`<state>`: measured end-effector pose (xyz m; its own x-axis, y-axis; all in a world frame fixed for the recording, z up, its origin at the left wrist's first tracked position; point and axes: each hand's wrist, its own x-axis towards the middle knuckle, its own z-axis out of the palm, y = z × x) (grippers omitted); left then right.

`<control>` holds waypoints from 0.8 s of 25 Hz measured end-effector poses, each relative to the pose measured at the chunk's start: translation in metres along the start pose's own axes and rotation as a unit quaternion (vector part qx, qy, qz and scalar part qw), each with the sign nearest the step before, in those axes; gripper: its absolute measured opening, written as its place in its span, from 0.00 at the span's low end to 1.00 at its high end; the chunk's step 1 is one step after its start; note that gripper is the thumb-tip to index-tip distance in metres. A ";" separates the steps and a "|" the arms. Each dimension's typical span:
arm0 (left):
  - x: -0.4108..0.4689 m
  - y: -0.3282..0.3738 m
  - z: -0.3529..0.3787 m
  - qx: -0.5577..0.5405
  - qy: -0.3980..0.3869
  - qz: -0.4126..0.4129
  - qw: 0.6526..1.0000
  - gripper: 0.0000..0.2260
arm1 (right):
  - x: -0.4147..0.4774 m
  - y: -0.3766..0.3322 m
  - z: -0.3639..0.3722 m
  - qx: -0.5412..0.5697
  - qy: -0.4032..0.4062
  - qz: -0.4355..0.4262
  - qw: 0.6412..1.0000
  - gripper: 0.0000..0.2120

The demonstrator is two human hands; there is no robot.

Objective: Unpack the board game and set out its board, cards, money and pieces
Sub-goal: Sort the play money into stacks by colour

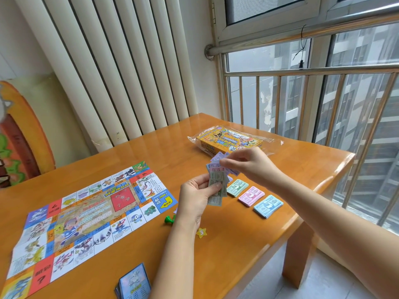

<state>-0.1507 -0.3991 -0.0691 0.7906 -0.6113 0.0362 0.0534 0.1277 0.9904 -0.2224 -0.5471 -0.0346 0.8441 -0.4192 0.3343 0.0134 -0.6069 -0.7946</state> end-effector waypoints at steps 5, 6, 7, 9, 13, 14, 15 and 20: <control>0.000 -0.001 0.000 0.000 -0.027 -0.024 0.999 0.09 | 0.002 0.000 -0.002 0.024 -0.015 0.027 0.999 0.08; 0.000 -0.001 0.000 -0.003 -0.032 -0.036 0.999 0.08 | 0.002 0.000 -0.002 0.019 -0.028 0.022 0.999 0.06; 0.001 -0.001 0.001 -0.007 -0.040 -0.048 0.998 0.08 | 0.003 0.000 -0.002 0.016 -0.036 0.017 0.999 0.04; 0.001 -0.002 0.002 -0.014 -0.051 -0.059 0.997 0.07 | 0.004 0.001 -0.003 0.024 -0.034 0.006 0.999 0.03; 0.003 -0.004 0.000 -0.041 -0.030 -0.062 0.997 0.06 | 0.005 0.001 -0.005 0.033 -0.016 -0.010 0.999 0.06; 0.004 -0.003 -0.001 -0.055 -0.023 -0.064 0.996 0.06 | 0.006 0.002 -0.005 0.026 -0.015 -0.016 0.999 0.07; 0.005 -0.003 -0.002 -0.068 -0.015 -0.067 0.995 0.06 | 0.007 0.004 -0.004 0.012 -0.012 -0.023 1.000 0.08; 0.013 -0.007 -0.012 -0.142 0.109 -0.110 0.978 0.03 | 0.006 0.011 0.002 -0.003 -0.024 0.009 1.000 0.16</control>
<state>-0.1331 -0.3986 -0.0771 0.8506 -0.4710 -0.2337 0.3797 0.2426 0.8927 -0.2160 -0.5548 -0.0420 0.8692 -0.3972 0.2946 -0.0051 -0.6029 -0.7978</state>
